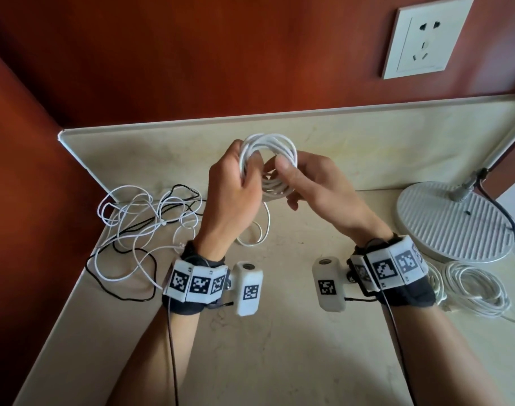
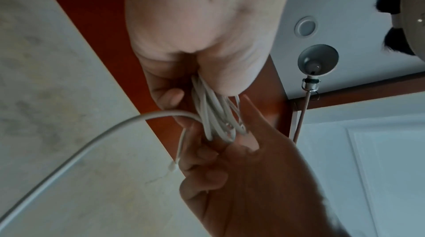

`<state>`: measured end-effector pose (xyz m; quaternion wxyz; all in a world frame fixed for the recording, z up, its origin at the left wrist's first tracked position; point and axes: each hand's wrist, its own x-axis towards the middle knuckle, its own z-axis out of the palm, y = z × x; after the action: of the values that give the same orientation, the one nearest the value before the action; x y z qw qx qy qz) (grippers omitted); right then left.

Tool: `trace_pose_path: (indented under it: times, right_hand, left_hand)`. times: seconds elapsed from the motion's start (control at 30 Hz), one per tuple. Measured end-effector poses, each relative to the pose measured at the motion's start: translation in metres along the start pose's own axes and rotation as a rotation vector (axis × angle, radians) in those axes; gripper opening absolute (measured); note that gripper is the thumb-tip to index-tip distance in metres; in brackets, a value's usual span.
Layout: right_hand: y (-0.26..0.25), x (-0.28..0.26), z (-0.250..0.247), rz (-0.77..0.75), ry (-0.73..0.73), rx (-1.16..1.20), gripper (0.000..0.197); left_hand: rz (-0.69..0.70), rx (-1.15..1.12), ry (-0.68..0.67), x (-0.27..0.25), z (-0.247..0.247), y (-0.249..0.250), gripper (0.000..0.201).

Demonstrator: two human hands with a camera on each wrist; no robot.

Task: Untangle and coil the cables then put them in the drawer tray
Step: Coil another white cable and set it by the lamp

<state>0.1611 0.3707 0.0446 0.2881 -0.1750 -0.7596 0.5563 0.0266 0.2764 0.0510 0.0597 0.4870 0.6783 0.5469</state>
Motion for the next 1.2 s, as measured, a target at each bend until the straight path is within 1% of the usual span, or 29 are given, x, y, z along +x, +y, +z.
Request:
trace_pose_path:
  times: [0.07,0.13,0.2,0.27,0.33,0.37,0.43,0.5,0.57,0.6,0.7,0.73,0.83,0.9,0.93,0.97,1.03,1.07,1.13,1.2]
  right_hand:
    - [0.0,-0.001,-0.004,0.031,-0.018,-0.023,0.059]
    - [0.003,0.0,-0.004,0.027,0.001,-0.092,0.067]
    - [0.007,0.001,-0.002,0.021,0.036,-0.161,0.066]
    - [0.013,0.002,-0.002,0.01,0.058,-0.223,0.065]
    - [0.019,0.003,-0.002,-0.022,0.036,-0.249,0.056]
    - [0.02,0.004,-0.003,-0.052,0.019,-0.27,0.049]
    - [0.02,0.003,-0.006,-0.099,-0.009,-0.303,0.038]
    - [0.016,0.002,-0.01,-0.089,-0.028,-0.264,0.029]
    - [0.012,0.0,-0.014,-0.094,-0.051,-0.216,0.022]
    - [0.01,0.0,-0.016,-0.099,-0.053,-0.212,0.018]
    - [0.006,0.0,-0.018,-0.1,-0.031,-0.23,0.015]
    - [0.006,0.0,-0.019,-0.101,-0.021,-0.241,0.015]
    - [0.007,-0.001,-0.022,-0.1,-0.001,-0.268,0.014]
    - [0.009,-0.001,-0.025,-0.096,0.03,-0.285,0.014]
    - [0.009,-0.001,-0.026,-0.087,0.047,-0.288,0.013]
    - [0.009,-0.001,-0.027,-0.079,0.057,-0.288,0.013]
    - [0.009,-0.002,-0.026,-0.083,0.048,-0.278,0.014]
    - [0.009,-0.003,-0.025,-0.089,0.029,-0.278,0.015]
    - [0.01,-0.003,-0.02,-0.095,-0.011,-0.28,0.017]
    - [0.01,-0.002,-0.013,-0.085,-0.043,-0.272,0.019]
  left_hand:
    - [-0.072,-0.063,0.0,0.003,-0.002,-0.001,0.021]
    - [-0.187,-0.152,0.009,0.004,-0.002,0.0,0.027]
    - [-0.296,-0.216,0.027,0.004,0.0,0.001,0.028]
    - [-0.366,-0.273,0.014,0.005,0.001,0.002,0.028]
    - [-0.415,-0.342,0.001,0.009,0.002,-0.002,0.028]
    - [-0.43,-0.387,-0.017,0.011,0.002,-0.004,0.028]
    - [-0.433,-0.461,-0.081,0.012,-0.002,-0.008,0.039]
    - [-0.425,-0.577,-0.147,0.013,-0.007,-0.012,0.036]
    - [-0.438,-0.733,-0.22,0.014,-0.012,-0.014,0.047]
    - [-0.447,-0.81,-0.247,0.015,-0.013,-0.015,0.045]
    - [-0.477,-0.965,-0.307,0.019,-0.015,-0.024,0.012]
    - [-0.481,-0.984,-0.329,0.019,-0.015,-0.027,0.016]
    - [-0.434,-1.012,-0.416,0.021,-0.017,-0.037,0.043]
    - [-0.412,-1.051,-0.45,0.021,-0.019,-0.038,0.052]
    - [-0.426,-1.059,-0.436,0.021,-0.019,-0.038,0.05]
    - [-0.441,-1.042,-0.404,0.021,-0.02,-0.037,0.042]
    - [-0.434,-0.873,-0.283,0.021,-0.019,-0.032,0.018]
    - [-0.428,-0.734,-0.205,0.019,-0.018,-0.028,0.016]
    - [-0.429,-0.489,-0.072,0.017,-0.014,-0.022,0.022]
    - [-0.437,-0.395,-0.006,0.016,-0.013,-0.02,0.02]
